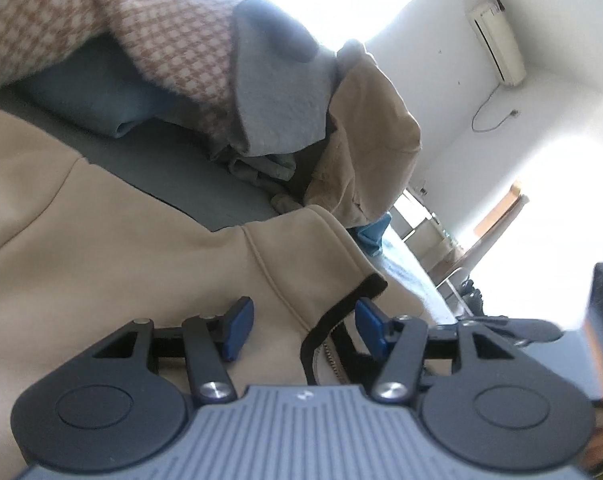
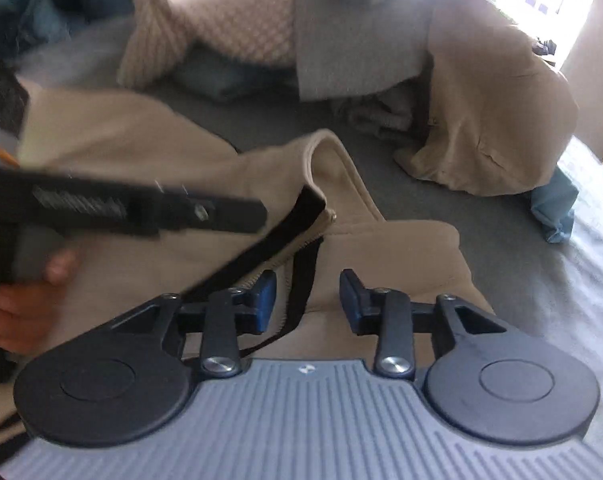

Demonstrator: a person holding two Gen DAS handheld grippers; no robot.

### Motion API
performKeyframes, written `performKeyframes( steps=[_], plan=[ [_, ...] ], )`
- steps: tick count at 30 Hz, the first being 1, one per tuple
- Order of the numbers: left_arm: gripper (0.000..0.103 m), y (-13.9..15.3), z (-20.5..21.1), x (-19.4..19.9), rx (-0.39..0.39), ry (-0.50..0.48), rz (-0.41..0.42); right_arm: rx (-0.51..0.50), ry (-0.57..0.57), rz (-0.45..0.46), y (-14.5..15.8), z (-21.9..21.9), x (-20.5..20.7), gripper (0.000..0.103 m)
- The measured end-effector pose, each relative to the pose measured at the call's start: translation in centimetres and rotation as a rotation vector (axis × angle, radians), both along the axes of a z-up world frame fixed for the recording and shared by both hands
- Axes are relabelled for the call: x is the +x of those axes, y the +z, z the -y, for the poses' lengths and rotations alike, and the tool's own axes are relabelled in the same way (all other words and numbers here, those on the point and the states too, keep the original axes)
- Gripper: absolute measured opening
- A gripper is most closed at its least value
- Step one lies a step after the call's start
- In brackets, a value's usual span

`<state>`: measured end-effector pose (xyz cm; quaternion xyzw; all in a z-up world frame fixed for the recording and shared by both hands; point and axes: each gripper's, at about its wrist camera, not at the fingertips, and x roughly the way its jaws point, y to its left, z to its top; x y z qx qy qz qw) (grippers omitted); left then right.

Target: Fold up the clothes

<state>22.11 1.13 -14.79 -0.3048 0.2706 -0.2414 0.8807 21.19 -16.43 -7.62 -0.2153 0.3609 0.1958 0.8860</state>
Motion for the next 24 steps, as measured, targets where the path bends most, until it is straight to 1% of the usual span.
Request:
performKeyframes(
  steps=[1,2,5,8,9,10,11,12,13,15,16,19,21,24],
  plan=[
    [0.058,0.0,0.0,0.0,-0.001,0.000,0.001,-0.029,0.009,-0.001,-0.5,-0.3,0.3,0.048],
    [0.058,0.0,0.0,0.0,0.000,0.000,0.000,-0.050,0.016,-0.011,-0.8,-0.5,0.7,0.049],
    [0.058,0.0,0.0,0.1,-0.006,-0.001,-0.003,-0.072,0.002,-0.039,-1.6,-1.0,1.4,0.052],
    [0.058,-0.1,-0.1,0.1,-0.013,-0.001,-0.004,-0.045,-0.010,-0.085,-1.6,-0.5,2.3,0.051],
    [0.058,-0.1,-0.1,0.1,-0.012,-0.001,-0.004,-0.034,-0.022,-0.100,-1.6,-0.3,2.5,0.048],
    [0.058,-0.1,-0.1,0.1,-0.012,-0.002,-0.004,-0.024,-0.034,-0.115,-1.7,-0.1,2.7,0.042],
    [0.058,-0.1,-0.1,0.1,-0.012,-0.002,-0.004,-0.014,-0.046,-0.128,-1.7,0.1,2.8,0.040],
    [0.058,-0.2,-0.2,0.1,-0.014,-0.002,-0.003,-0.017,-0.056,-0.123,-1.7,0.1,2.8,0.035],
    [0.058,-0.2,-0.2,0.1,-0.018,-0.002,-0.002,-0.020,-0.066,-0.117,-1.6,0.1,2.7,0.025],
    [0.058,-0.2,-0.3,0.0,-0.021,-0.002,-0.002,-0.008,-0.095,-0.086,-1.3,0.4,2.2,0.019],
    [0.058,-0.2,-0.3,0.0,-0.021,-0.002,-0.001,0.024,-0.112,-0.078,-0.9,0.9,1.9,0.017],
    [0.058,-0.2,-0.2,0.0,-0.022,-0.001,0.003,0.144,-0.153,-0.034,0.1,3.0,0.6,0.016],
    [0.059,-0.1,-0.2,-0.1,-0.026,-0.003,0.015,0.245,-0.180,-0.008,0.9,4.5,-0.2,0.016],
    [0.059,0.5,-0.3,-0.1,-0.065,-0.039,0.044,0.438,-0.194,0.070,2.2,6.6,-1.7,0.016]
  ],
)
